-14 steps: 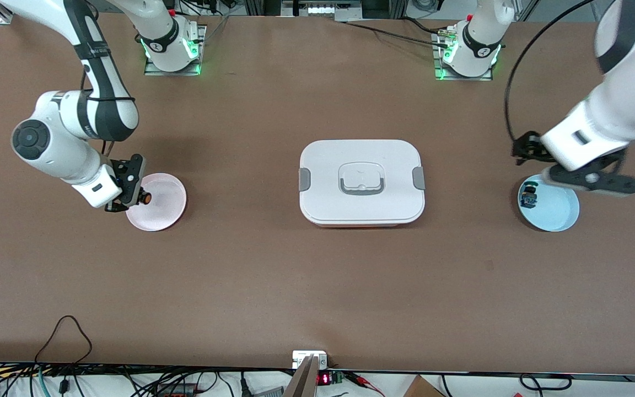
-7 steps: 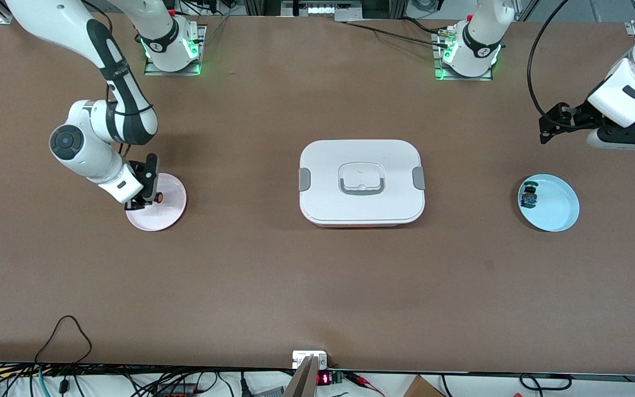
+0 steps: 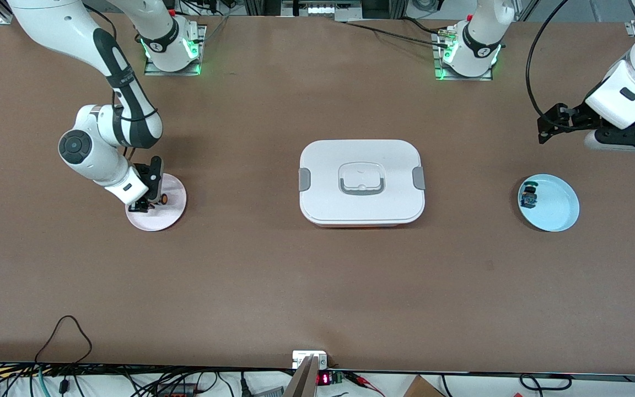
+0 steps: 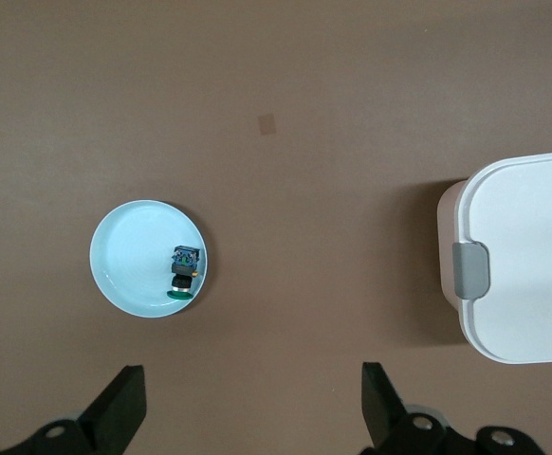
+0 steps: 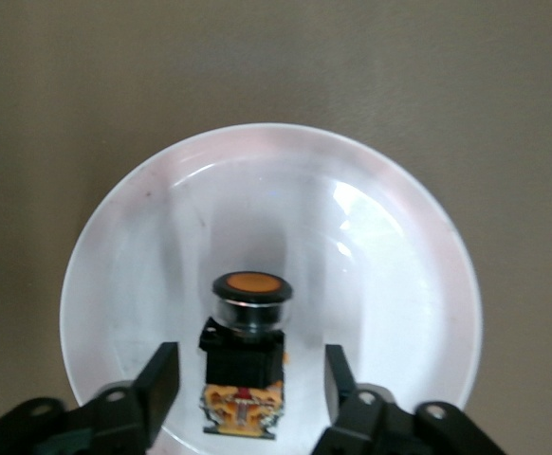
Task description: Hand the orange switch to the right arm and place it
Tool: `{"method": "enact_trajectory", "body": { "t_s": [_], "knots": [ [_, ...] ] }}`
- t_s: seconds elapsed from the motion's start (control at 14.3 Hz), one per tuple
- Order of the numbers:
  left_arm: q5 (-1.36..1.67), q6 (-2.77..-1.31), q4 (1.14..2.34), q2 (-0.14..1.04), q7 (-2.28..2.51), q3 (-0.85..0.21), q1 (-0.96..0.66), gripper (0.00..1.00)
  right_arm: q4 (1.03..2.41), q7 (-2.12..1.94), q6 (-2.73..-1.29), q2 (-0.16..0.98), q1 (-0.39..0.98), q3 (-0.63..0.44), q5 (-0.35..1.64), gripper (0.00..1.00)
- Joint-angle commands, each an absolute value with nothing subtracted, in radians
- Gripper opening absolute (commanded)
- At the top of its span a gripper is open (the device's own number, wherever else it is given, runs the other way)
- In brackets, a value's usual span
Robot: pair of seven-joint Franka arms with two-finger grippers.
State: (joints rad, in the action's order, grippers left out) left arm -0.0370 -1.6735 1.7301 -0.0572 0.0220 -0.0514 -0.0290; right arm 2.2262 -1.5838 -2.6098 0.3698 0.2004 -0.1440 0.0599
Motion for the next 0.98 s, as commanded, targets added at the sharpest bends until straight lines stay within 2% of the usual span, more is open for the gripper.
{"method": "enact_trajectory", "body": {
  "t_s": [0.0,0.21,0.42,0.7,0.91],
  "knots": [
    [-0.029,-1.651,1.712,-0.054,0.037,-0.052,-0.028,1.0,2.186,-1.588,-2.535,0.299,0.195,-0.138,0.071,1.0],
    [-0.029,-1.646,1.712,-0.054,0.037,-0.052,-0.028,1.0,1.995,-1.536,-2.267,0.287,0.189,-0.146,0.147,1.0],
    [-0.029,-1.644,1.712,-0.054,0.037,-0.052,-0.028,1.0,1.818,-1.403,-2.064,0.278,0.19,-0.163,0.169,1.0],
    [-0.028,-1.637,1.712,-0.054,0.035,-0.051,-0.026,1.0,1.68,-1.064,-1.88,0.256,0.19,-0.176,0.17,1.0],
    [-0.028,-1.637,1.712,-0.052,0.034,-0.051,-0.026,1.0,1.617,-0.566,-1.731,0.238,0.198,-0.175,0.15,1.0]
  ]
}}
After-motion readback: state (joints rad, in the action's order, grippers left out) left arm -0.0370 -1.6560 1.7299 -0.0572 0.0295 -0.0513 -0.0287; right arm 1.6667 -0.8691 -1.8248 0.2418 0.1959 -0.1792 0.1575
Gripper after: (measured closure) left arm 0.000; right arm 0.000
